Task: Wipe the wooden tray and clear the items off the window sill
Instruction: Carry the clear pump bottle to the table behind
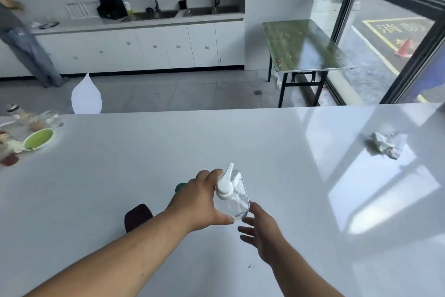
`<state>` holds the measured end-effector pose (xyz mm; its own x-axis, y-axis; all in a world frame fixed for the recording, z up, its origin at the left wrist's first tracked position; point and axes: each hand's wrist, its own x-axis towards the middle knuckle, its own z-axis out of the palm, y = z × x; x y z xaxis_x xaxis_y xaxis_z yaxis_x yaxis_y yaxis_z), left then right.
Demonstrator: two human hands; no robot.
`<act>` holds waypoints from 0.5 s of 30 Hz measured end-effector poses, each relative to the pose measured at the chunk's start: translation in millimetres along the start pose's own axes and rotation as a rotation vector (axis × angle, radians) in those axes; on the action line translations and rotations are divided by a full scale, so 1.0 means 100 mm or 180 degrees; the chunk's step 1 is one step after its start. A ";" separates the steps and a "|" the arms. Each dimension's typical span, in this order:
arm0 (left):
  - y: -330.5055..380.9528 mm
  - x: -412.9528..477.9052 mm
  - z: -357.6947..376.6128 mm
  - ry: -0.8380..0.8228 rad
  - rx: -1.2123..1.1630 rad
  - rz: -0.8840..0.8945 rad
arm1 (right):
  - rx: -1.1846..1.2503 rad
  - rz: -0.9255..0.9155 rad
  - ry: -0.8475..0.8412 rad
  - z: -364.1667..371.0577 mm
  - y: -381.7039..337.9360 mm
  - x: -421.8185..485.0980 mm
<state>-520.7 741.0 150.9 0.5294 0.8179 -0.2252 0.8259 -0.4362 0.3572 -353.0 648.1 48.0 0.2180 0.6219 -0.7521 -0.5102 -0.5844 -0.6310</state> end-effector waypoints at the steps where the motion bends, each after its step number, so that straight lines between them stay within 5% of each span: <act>1: -0.01 0.14 0.05 -0.0029 0.0025 0.0000 | -0.0017 0.0031 0.0039 -0.02 -0.03 0.13; 15: -0.23 0.86 0.31 -0.0797 -0.0144 -0.0062 | -0.0484 0.0318 0.0455 -0.02 -0.09 0.67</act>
<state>-488.2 810.0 94.9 0.5497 0.7051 -0.4479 0.8299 -0.3995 0.3896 -332.5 693.7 3.0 0.2938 0.4831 -0.8248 -0.4063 -0.7179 -0.5652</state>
